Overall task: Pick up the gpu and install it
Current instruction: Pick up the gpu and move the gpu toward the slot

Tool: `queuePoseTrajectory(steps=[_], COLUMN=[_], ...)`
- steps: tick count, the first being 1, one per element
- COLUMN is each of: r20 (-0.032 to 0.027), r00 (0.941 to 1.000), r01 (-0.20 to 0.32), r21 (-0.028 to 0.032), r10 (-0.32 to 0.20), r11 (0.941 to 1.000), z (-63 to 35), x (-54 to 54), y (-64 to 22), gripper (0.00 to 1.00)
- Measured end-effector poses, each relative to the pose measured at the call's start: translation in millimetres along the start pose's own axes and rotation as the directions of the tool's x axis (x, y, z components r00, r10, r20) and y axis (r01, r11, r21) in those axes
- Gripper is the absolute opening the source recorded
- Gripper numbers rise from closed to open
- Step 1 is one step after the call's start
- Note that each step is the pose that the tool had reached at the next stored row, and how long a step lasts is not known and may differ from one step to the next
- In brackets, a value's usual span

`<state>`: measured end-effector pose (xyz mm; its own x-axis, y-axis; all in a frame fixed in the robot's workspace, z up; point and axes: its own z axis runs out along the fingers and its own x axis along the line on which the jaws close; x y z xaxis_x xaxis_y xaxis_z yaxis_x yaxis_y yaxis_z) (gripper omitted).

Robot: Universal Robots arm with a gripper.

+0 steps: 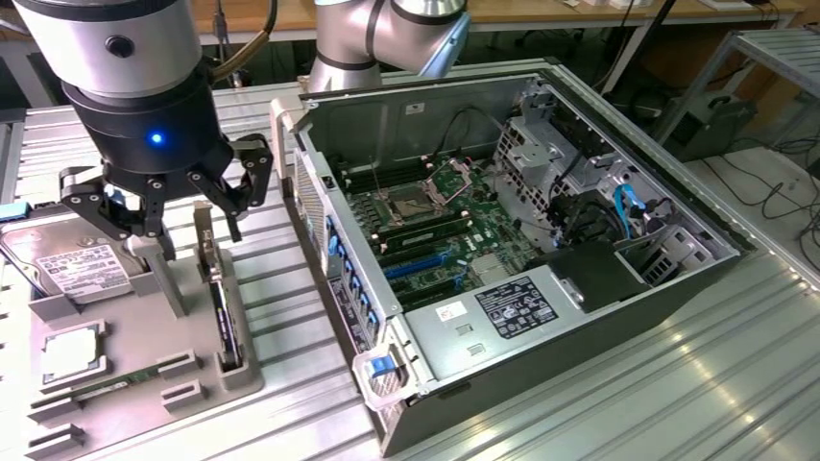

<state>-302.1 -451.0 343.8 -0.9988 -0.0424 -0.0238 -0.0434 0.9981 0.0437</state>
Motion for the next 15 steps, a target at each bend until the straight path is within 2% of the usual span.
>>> queuePoseTrajectory(steps=[15], r20=[0.0000], r00=[1.0000], r01=[0.000], r21=[-0.0001], r10=[0.000], r11=[1.0000], z=[6.7], x=[0.2], y=[-0.3], gripper=[0.60])
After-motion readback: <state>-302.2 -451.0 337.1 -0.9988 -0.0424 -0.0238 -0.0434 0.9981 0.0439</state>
